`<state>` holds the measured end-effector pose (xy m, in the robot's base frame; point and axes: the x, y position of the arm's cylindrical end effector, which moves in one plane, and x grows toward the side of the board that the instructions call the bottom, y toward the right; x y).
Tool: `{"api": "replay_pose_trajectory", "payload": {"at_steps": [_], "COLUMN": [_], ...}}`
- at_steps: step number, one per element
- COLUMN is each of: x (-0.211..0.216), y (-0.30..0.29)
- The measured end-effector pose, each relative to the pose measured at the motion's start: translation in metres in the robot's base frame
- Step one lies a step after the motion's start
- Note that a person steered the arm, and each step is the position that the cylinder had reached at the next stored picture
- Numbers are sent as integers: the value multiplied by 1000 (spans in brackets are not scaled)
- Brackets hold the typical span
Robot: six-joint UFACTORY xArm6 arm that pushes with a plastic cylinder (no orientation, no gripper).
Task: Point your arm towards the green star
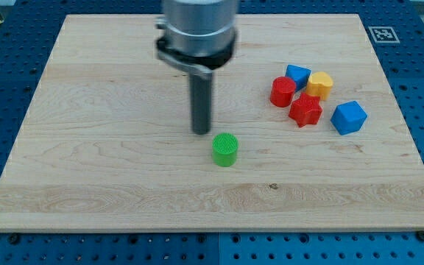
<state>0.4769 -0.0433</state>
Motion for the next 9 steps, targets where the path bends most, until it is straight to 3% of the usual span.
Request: {"api": "replay_pose_trajectory", "payload": {"at_steps": [1,2,3,5,6,8,9], "x": [52,47,15,64,44,-39,-117], "y": [9,117,185,116,61,10,-3]}}
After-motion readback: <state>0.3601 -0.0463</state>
